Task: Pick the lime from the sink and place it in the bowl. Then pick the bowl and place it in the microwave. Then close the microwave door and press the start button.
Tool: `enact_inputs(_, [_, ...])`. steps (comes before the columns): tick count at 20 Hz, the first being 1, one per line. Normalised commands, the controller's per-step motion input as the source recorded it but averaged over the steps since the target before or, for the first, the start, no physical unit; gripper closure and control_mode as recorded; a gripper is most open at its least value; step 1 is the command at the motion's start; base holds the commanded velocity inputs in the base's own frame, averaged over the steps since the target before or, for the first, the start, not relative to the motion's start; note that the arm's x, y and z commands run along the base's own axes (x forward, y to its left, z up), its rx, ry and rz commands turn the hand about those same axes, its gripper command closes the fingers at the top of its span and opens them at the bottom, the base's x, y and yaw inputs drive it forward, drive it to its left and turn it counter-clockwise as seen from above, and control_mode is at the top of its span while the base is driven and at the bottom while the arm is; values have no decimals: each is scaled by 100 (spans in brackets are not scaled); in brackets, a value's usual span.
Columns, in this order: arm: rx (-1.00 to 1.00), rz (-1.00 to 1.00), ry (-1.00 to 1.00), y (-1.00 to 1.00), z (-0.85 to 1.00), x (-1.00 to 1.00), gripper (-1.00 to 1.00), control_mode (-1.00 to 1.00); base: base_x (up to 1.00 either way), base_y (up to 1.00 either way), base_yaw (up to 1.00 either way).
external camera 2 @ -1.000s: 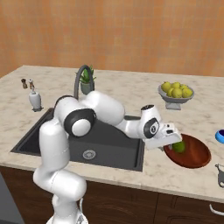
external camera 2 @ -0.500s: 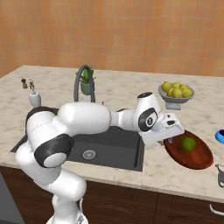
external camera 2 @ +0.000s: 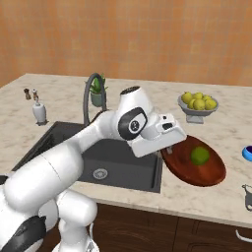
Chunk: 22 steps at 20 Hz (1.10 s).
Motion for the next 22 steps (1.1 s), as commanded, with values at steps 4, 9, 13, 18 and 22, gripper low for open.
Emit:
enact_inputs(4, [0,6,0,84,89,-59,100,-100,0,0,0])
enact_inputs(9, [0,15,-1,98,82,-38,100,-100,0,0,0])
enact_inputs(13, [-5,28,-8,78,20,-38,100,-100,0,0,0])
enact_inputs(18, [-7,46,-2,11,0,-43,100,-100,0,0,0])
enact_inputs(22, [-23,45,0,34,48,-31,100,-100,0,0,0])
